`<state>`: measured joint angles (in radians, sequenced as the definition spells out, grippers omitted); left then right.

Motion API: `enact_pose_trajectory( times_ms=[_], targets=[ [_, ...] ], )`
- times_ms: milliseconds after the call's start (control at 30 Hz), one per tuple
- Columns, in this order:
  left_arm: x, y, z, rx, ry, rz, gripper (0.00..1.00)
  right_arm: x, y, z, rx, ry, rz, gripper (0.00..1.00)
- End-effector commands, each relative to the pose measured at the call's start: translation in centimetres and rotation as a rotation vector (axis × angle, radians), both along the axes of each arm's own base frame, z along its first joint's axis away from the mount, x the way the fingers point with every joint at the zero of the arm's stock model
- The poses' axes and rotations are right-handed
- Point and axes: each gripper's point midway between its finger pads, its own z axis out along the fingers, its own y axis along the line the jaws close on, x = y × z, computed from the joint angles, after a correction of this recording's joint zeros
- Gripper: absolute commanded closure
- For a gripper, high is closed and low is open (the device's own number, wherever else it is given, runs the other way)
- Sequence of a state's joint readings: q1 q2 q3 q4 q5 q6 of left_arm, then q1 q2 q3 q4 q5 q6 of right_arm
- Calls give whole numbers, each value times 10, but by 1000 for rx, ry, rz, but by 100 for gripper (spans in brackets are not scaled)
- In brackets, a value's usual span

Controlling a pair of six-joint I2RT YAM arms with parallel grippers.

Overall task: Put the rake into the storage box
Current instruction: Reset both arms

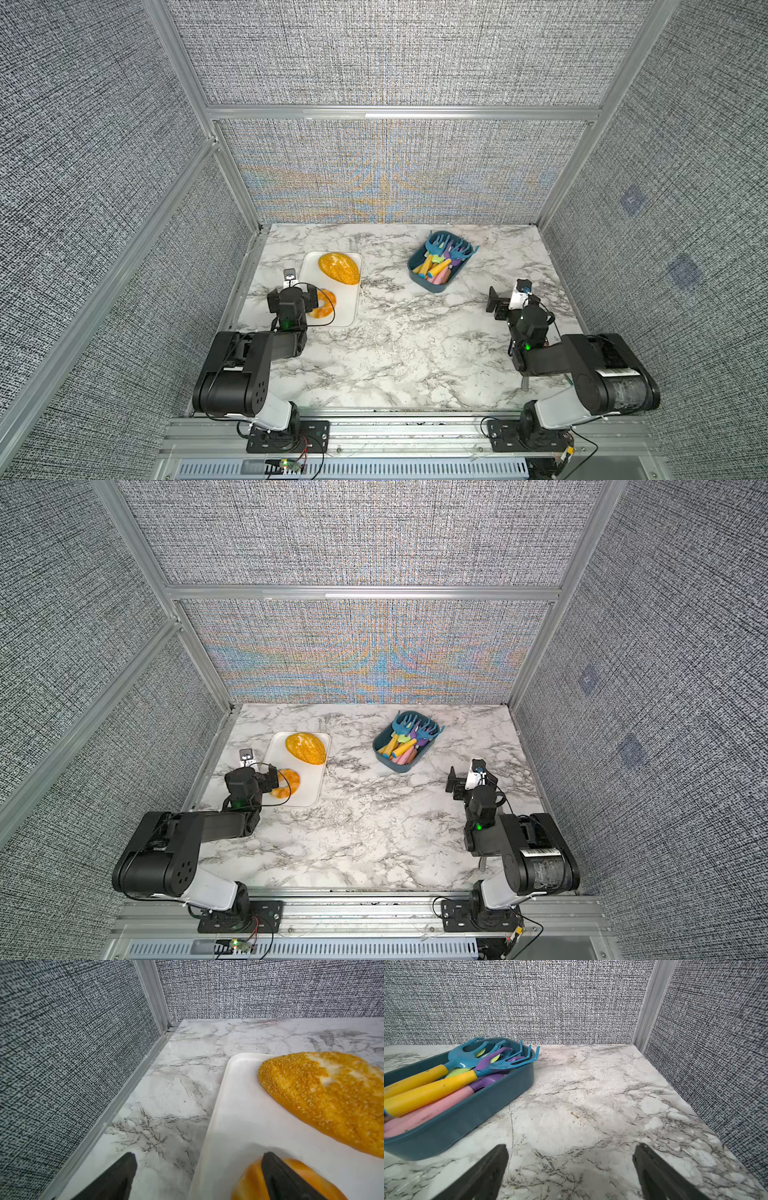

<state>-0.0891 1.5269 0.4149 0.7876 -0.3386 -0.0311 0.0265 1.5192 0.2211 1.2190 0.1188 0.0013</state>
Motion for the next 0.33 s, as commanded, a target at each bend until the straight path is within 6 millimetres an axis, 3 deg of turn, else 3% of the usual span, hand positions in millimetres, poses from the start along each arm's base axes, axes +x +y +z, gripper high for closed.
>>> enact_pose_trajectory(
  times_ms=[0, 300],
  targets=[
    [3, -1, 6, -9, -22, -5, 1, 2, 1, 8, -3, -26, 6, 1],
    [3, -1, 6, -10, -25, -5, 1, 2, 1, 7, -3, -24, 6, 1]
  ],
)
